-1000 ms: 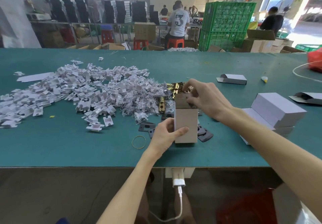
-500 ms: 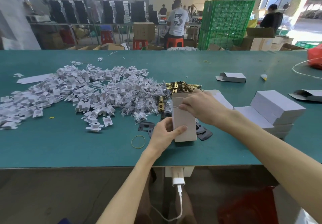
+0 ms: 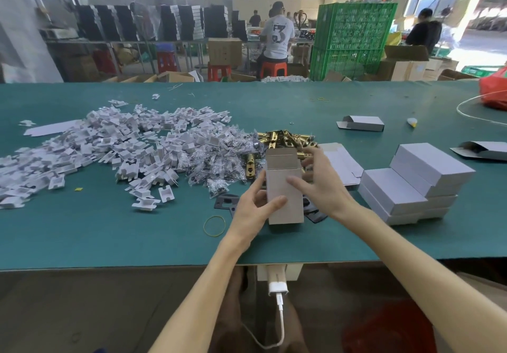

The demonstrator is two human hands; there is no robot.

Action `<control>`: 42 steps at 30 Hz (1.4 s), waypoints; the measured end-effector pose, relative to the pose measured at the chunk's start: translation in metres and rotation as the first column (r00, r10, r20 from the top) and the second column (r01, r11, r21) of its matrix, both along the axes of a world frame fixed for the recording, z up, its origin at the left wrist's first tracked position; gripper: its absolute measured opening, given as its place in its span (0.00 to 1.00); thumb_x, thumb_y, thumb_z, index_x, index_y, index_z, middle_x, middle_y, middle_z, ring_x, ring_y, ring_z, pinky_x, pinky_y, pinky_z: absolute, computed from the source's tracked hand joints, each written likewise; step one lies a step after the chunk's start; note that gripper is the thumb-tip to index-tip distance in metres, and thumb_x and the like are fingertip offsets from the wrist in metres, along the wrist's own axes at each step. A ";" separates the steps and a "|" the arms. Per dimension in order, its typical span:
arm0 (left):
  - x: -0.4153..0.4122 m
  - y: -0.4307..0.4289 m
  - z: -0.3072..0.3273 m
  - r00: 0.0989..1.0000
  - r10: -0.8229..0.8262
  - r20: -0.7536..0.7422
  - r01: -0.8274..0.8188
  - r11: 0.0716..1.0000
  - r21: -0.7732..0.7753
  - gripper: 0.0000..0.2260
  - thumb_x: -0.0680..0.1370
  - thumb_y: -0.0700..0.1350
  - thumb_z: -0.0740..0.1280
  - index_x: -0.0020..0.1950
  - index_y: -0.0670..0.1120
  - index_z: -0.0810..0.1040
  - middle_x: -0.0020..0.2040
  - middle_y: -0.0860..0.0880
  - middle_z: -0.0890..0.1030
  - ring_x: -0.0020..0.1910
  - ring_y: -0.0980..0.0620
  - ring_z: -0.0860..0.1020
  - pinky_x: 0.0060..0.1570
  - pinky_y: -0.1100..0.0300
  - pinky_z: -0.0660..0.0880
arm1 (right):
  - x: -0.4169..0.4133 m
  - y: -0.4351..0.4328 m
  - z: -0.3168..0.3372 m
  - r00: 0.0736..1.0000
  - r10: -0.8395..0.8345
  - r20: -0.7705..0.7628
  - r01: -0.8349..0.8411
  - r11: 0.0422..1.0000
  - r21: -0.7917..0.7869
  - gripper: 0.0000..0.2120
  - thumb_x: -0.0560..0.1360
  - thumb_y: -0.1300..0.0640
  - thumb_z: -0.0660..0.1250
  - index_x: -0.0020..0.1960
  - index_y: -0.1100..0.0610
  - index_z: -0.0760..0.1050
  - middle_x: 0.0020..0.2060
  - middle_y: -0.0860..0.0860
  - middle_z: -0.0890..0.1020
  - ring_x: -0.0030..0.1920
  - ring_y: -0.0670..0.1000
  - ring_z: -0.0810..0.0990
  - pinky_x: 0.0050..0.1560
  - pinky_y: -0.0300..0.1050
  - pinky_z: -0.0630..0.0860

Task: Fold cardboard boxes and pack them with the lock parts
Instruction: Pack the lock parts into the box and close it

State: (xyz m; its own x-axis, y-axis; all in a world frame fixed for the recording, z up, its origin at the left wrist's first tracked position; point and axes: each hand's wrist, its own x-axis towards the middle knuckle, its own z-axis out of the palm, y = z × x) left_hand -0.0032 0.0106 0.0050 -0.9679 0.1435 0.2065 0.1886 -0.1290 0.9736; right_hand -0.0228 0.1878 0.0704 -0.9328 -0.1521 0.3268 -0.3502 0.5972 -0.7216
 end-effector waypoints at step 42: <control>-0.009 -0.006 -0.010 0.958 0.267 0.107 -0.283 0.940 0.189 0.10 0.81 0.42 0.72 0.60 0.53 0.86 0.58 0.50 0.87 0.54 0.48 0.84 0.52 0.49 0.83 | 0.030 -0.015 -0.066 0.943 0.206 0.261 -0.035 0.842 -0.538 0.24 0.75 0.42 0.71 0.67 0.47 0.69 0.53 0.49 0.85 0.50 0.46 0.85 0.46 0.44 0.82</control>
